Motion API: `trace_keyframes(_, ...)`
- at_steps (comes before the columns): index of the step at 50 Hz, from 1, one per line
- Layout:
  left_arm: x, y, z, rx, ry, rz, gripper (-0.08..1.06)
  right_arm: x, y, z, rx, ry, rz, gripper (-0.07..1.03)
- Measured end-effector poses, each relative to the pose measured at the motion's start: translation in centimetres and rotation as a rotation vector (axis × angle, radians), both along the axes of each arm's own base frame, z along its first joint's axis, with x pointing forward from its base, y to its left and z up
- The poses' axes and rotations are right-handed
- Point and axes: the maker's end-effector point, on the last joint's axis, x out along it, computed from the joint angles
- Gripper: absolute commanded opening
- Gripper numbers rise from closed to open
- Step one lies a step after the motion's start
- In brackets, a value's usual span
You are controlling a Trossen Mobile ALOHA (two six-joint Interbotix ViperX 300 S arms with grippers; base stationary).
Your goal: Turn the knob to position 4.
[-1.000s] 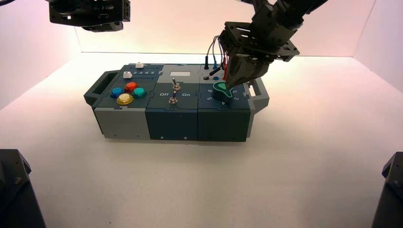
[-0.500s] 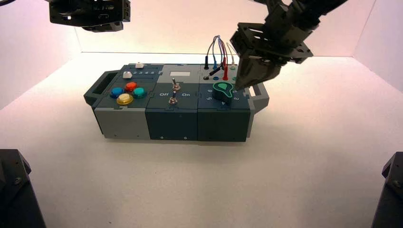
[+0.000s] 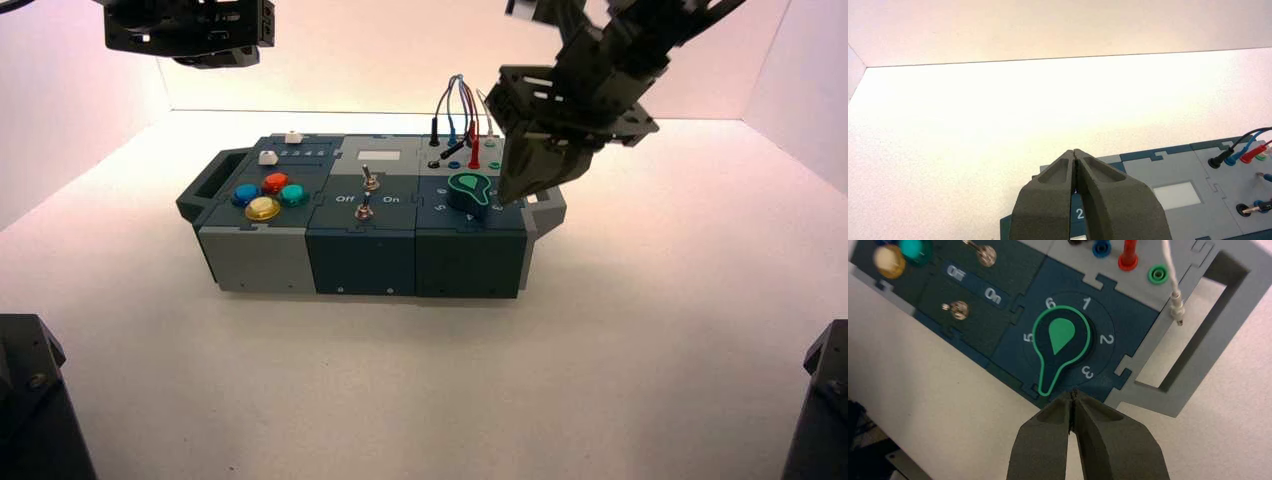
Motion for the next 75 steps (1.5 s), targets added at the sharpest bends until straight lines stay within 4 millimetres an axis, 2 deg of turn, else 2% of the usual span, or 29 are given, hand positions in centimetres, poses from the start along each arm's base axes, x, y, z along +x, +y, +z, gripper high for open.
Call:
trace_keyframes(10,0.0,0.0,0.0,0.001,0.0,-0.001,-0.03,0.3,0.3,-0.9,-0.018,0.023,0.002,-0.02)
trace_keyframes(51,0.0,0.0,-0.1,0.001,0.001,-0.001,-0.03,0.6,1.0,-1.2,-0.009,0.037,-0.008,-0.02)
trace_keyframes(75,0.0,0.0,-0.1,0.0,0.001,0.0,-0.03,0.9,2.6,-1.2,-0.004,0.037,0.023,-0.02)
